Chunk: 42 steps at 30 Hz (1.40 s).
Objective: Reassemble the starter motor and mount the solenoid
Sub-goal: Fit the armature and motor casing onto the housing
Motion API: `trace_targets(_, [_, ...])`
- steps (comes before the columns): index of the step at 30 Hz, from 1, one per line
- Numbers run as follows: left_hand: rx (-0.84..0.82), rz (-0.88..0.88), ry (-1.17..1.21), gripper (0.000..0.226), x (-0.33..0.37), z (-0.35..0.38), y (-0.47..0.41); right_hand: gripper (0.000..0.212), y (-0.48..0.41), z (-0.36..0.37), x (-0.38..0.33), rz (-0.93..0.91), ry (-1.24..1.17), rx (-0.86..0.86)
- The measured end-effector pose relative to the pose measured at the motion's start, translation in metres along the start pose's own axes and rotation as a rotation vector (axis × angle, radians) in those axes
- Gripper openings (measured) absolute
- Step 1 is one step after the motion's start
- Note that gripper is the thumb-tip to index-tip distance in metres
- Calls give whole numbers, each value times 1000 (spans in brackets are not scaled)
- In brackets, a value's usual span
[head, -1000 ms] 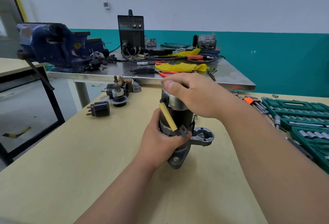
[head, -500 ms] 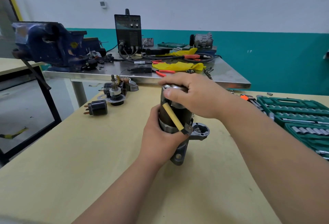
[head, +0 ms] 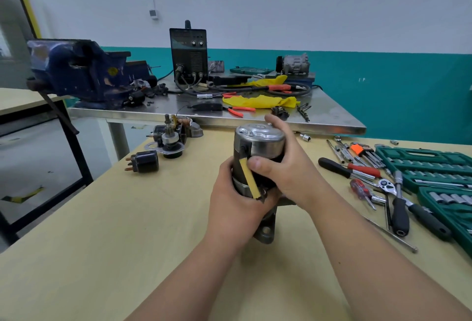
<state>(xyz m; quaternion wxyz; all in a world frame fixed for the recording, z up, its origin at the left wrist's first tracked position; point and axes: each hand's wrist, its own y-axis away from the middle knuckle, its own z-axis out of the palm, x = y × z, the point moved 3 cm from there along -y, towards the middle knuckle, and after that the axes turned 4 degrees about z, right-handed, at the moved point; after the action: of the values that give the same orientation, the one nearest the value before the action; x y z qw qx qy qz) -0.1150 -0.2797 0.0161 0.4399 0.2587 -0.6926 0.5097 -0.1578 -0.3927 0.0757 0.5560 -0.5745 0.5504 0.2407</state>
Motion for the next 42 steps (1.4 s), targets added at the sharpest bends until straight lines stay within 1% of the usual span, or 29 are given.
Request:
trace_targets(2, [-4, -16, -5, 71, -1, -1, 0, 78, -2, 0, 3, 10, -41, -23])
trace_targets(4, [-12, -24, -14, 77, -3, -2, -1, 88, -4, 1, 5, 20, -8, -26])
trace_targets(6, [-15, -35, -17, 78, -6, -2, -1, 90, -5, 3, 6, 0, 21, 36])
trace_targets(9, [-32, -54, 1, 71, -7, -1, -2, 82, -6, 6, 11, -34, -62, 133])
trace_targets(11, [-71, -58, 9, 72, -7, -1, -2, 77, -7, 6, 8, -34, -124, 166])
trace_targets(12, [-89, -60, 17, 74, -8, -2, -2, 75, -9, 4, 4, -42, -153, 172])
trace_targets(15, [-116, -71, 20, 89, -10, -7, -3, 65, -17, -12, -17, -64, -353, 172])
trace_targets(17, [-148, -91, 24, 93, -11, -10, -4, 59, -17, -23, -30, -108, -327, 199])
trace_targets(19, [-201, -93, 34, 92, -11, -13, -6, 51, -19, -23, -35, -36, -447, 148])
trace_targets(20, [-225, -91, 46, 91, -10, -14, -7, 49, -17, -23, -33, -18, -477, 86])
trace_targets(21, [-244, -91, 63, 89, -11, -15, -7, 47, -16, -21, -29, 15, -493, 61])
trace_targets(23, [-272, -90, 100, 82, -12, -18, -10, 53, -14, -15, -25, -33, -344, 70])
trace_targets(25, [-322, -93, 121, 72, -11, -20, -13, 68, -17, -10, -21, -15, -360, 43])
trace_targets(27, [-395, -114, 128, 65, -13, -21, -14, 75, -21, -5, -15, 4, -371, 1])
trace_targets(29, [-449, -152, 151, 59, -17, -22, -16, 72, -23, 0, -11, 6, -358, -27])
trace_targets(31, [-486, -184, 179, 59, -20, -25, -18, 68, -23, 0, -8, 4, -338, -37])
trace_targets(33, [-497, -179, 195, 56, -21, -27, -20, 65, -24, 0, -9, -12, -323, -40])
trace_targets(37, [-508, -169, 228, 53, -22, -30, -25, 70, -24, -4, -9, -47, -296, -29])
trace_targets(39, [-543, -167, 225, 57, -22, -31, -25, 67, -23, -6, -9, -64, -276, -15])
trace_targets(42, [-601, -146, 198, 58, -21, -30, -23, 71, -20, -6, -11, -92, -207, 2])
